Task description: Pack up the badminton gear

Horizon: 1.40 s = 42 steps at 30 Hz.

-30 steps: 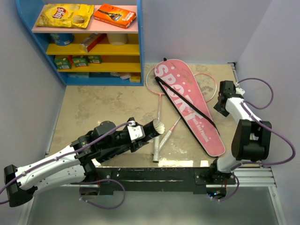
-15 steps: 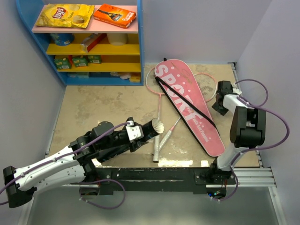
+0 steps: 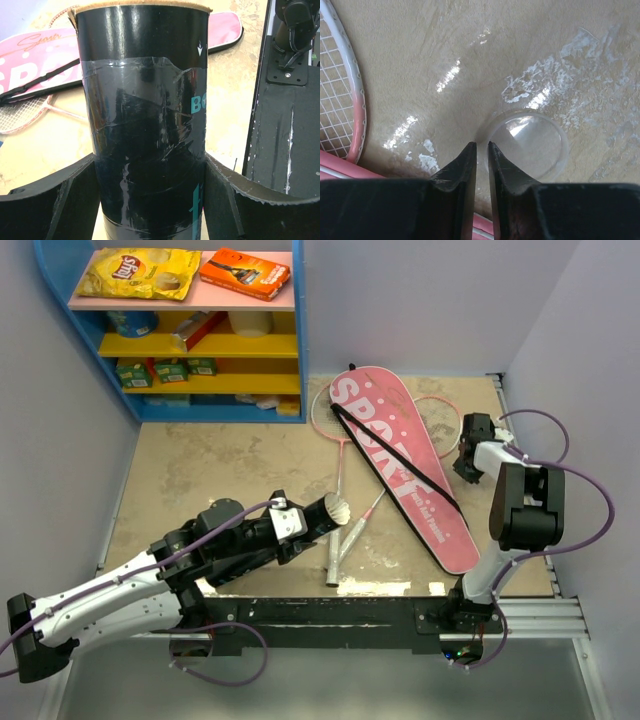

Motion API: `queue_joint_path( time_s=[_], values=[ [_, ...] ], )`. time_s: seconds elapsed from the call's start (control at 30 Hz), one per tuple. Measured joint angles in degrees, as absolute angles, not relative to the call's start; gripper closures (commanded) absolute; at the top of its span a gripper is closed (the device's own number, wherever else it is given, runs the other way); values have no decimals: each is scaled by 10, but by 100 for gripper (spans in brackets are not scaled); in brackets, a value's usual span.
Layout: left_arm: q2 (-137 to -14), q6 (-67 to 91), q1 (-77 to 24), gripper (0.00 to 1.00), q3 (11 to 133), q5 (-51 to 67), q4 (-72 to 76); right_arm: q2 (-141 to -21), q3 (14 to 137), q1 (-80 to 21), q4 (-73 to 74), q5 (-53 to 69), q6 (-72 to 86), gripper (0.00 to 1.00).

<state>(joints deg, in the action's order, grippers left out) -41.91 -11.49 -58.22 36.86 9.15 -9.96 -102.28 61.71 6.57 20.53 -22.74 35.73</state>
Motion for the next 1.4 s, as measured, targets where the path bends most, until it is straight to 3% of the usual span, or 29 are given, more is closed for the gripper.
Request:
queue_joint_path(
  time_s=[0.37,0.87,1.1,1.4],
  values=[
    [-423,-115,-582,100,369,87,-100,-1023,604,66,190,-223,354,73],
    [-424,-115,-582,100,369,87,-100,-1016,591,67,169,-220,351,100],
    [-424,-115,-582,100,369,87,-100,-976,572,68,177,-181,351,100],
    [-433,-115,-583,100,369,85,-99,-774,565,67,206,-89,333,100]
  ],
)
